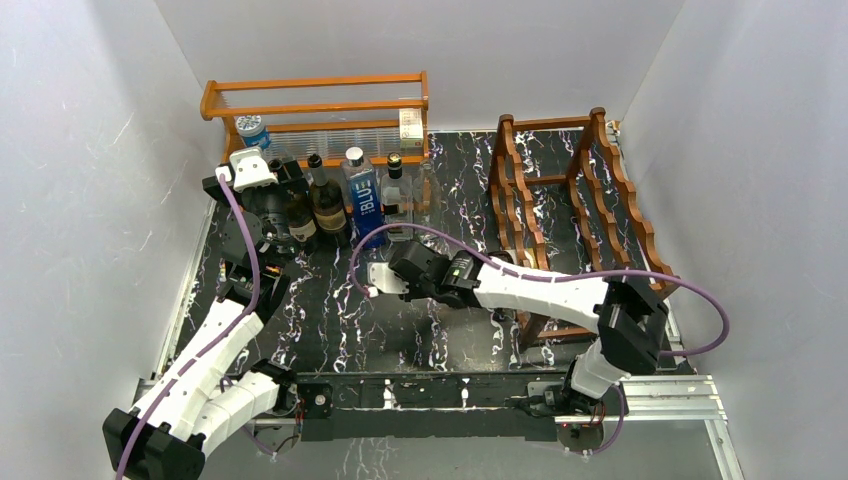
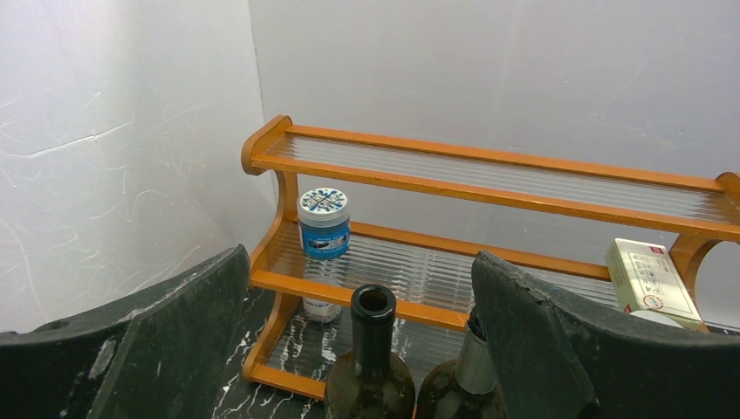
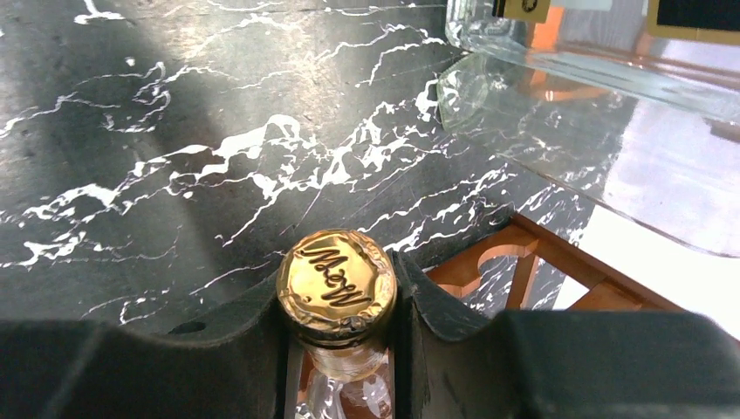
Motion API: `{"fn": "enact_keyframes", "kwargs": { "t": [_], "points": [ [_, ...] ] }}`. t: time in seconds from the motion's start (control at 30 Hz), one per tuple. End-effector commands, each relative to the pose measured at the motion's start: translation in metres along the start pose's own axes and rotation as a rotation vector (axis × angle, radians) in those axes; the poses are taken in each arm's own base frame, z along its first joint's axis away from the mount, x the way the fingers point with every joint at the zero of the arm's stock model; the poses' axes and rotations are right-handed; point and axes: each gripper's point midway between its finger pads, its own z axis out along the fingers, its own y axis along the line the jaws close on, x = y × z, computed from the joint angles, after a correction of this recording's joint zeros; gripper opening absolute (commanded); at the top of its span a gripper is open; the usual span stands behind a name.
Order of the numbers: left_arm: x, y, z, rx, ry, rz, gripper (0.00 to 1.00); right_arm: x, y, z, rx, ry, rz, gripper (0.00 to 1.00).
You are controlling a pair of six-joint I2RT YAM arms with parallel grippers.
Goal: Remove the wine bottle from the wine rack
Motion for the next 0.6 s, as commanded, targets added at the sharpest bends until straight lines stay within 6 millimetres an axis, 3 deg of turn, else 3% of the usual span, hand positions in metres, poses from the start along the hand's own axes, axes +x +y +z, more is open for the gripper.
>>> {"fn": "enact_keyframes", "kwargs": {
  "t": [0.0,0.1,0.23,0.37,0.57],
  "points": [
    [-0.023,0.002,-0.001,0.001,-0.057,-0.056,0.98,-0.061,-0.024,-0.035,0.029,-0.216,-0.03,0.0],
    [-0.022,0.002,-0.001,0.0,-0.056,-0.054,0.98,-0.054,-0.003,-0.007,-0.028,-0.102,-0.095,0.0],
    [-0.022,0.003,-0.001,-0.005,-0.057,-0.05,0.98,-0.073,0.036,0.04,-0.133,-0.039,-0.141,0.0],
    [-0.023,0.005,-0.001,-0.01,-0.06,-0.049,0.98,-0.087,0.047,0.053,-0.153,-0.041,-0.159,0.0],
    [-0.025,0.006,-0.002,-0.013,-0.066,-0.05,0.98,-0.11,0.047,0.055,-0.148,-0.087,-0.162,0.0]
  ]
}}
